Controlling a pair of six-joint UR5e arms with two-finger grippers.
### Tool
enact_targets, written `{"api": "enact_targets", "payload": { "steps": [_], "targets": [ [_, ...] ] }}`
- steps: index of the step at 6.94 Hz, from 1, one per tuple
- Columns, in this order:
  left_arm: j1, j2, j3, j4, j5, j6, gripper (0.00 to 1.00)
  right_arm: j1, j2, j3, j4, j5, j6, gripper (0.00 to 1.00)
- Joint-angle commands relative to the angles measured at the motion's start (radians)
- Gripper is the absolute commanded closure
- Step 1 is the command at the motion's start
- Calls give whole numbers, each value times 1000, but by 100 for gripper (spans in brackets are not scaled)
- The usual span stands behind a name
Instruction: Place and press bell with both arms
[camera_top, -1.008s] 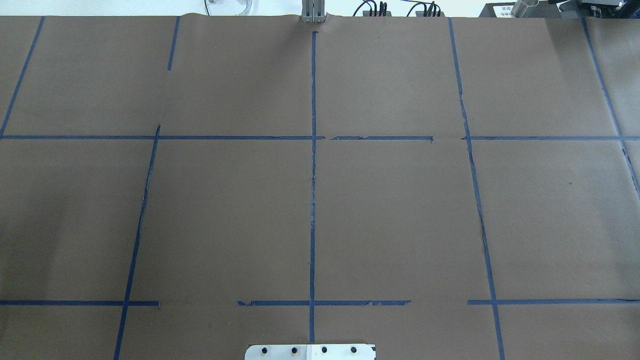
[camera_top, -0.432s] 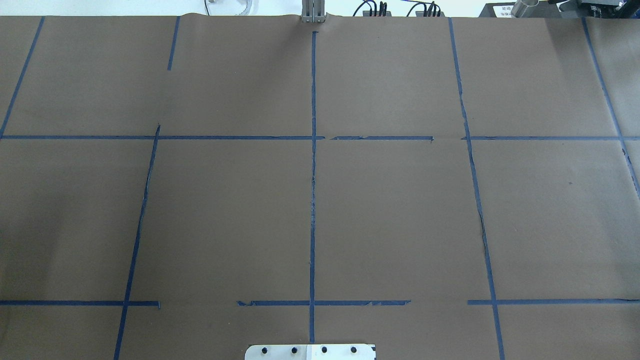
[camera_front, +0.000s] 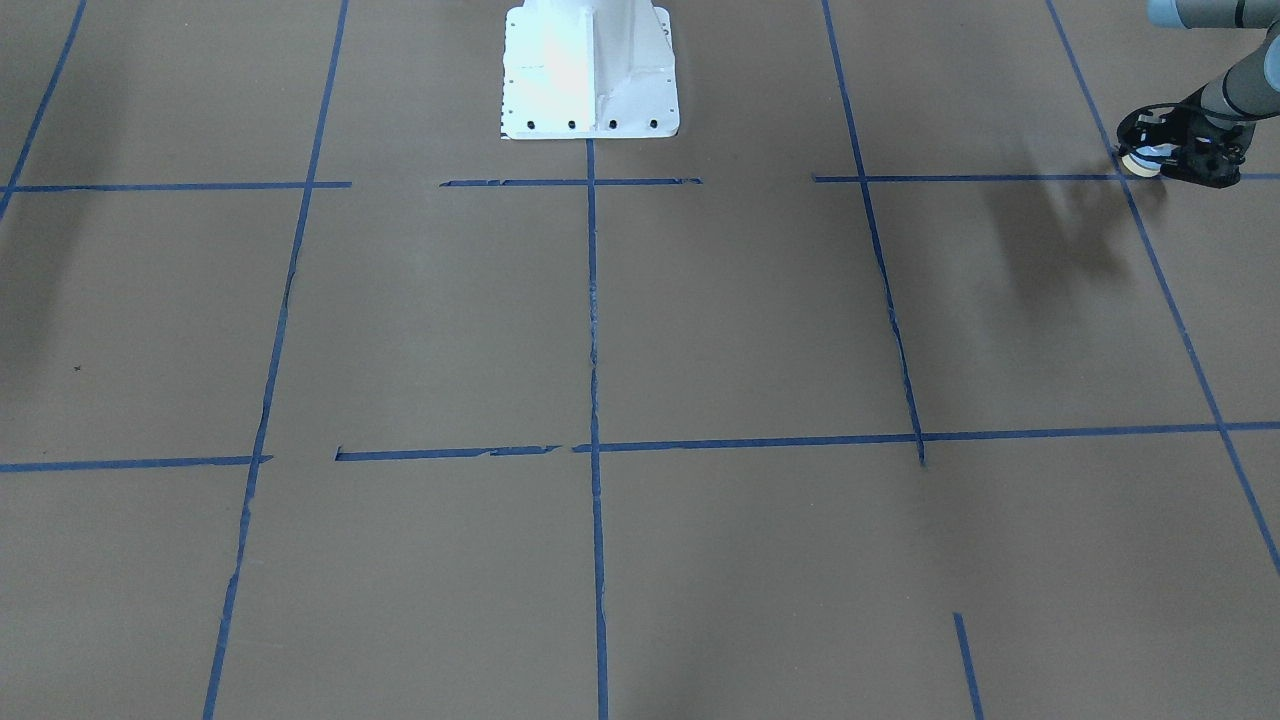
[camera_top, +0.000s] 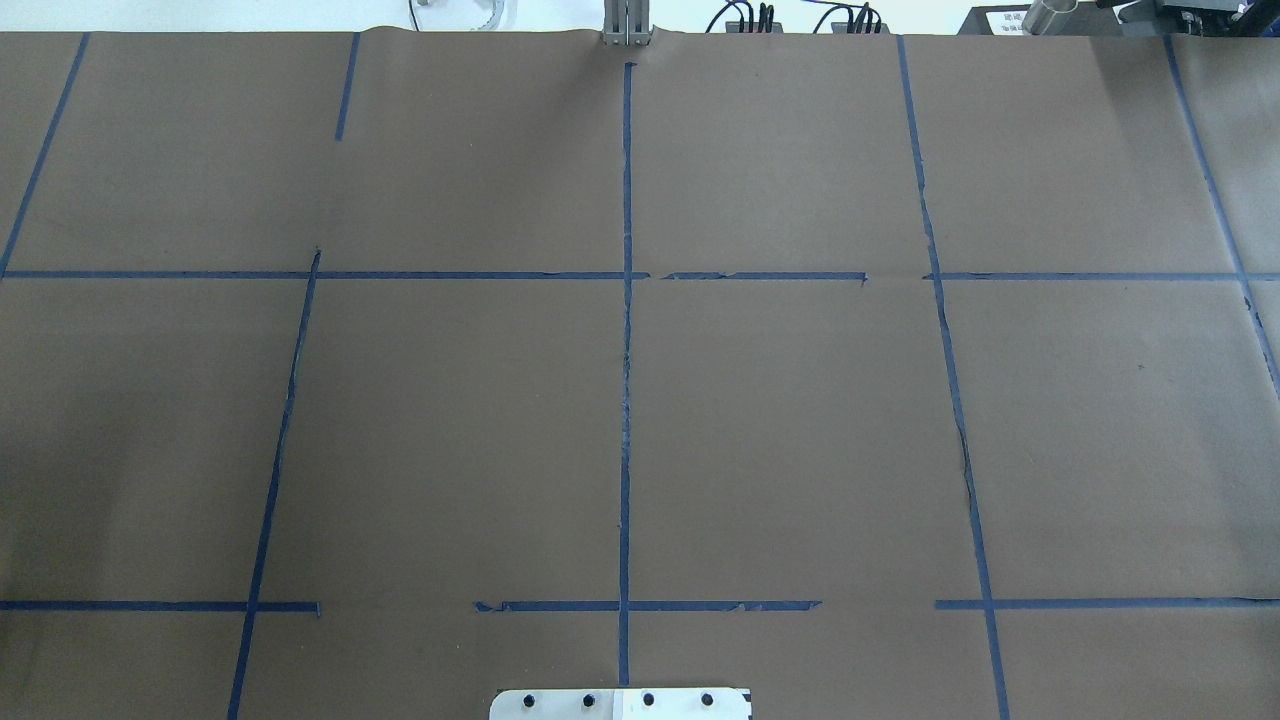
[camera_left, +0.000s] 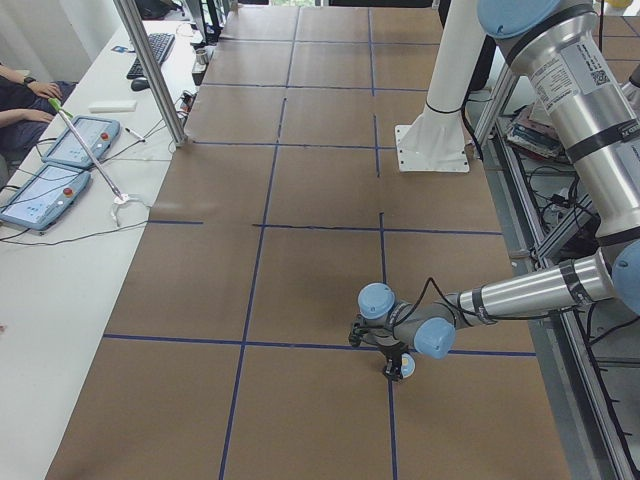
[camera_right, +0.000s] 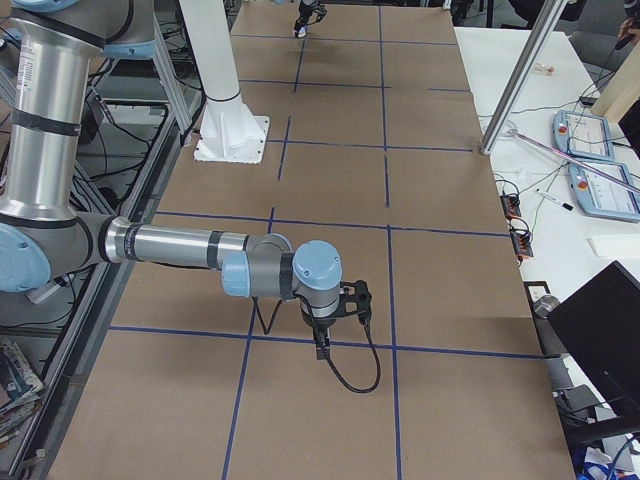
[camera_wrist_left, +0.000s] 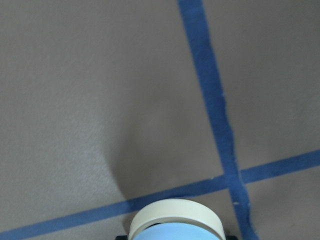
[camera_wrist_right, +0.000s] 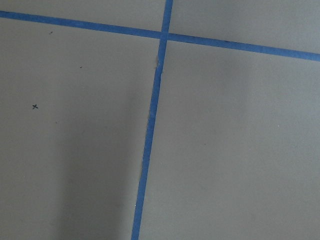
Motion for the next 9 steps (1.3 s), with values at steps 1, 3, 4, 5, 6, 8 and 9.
{"api": "enact_targets", "payload": {
  "steps": [1,3,4,5,6,8,9],
  "targets": [
    [-19,-6,-124,-30,7,-116,93,0,-1,0,0,0,1,0],
    [-18,-79,-240,-25,12,-380,93,0,0,0,0,2,1,0],
    [-16,-148,-249,-21,12,-458,93,0,0,0,0,3,1,0],
    [-10,-217,-246,-15,12,-538,93,0,0,0,0,3,1,0],
    [-8,-292,-243,0,12,-607,93,0,0,0,0,3,3,0],
    [-7,-517,-243,210,11,-660,93,0,0,0,0,3,4,0],
    [-5,-628,-237,316,11,-672,93,0,0,-2,0,3,4,0]
  ]
}}
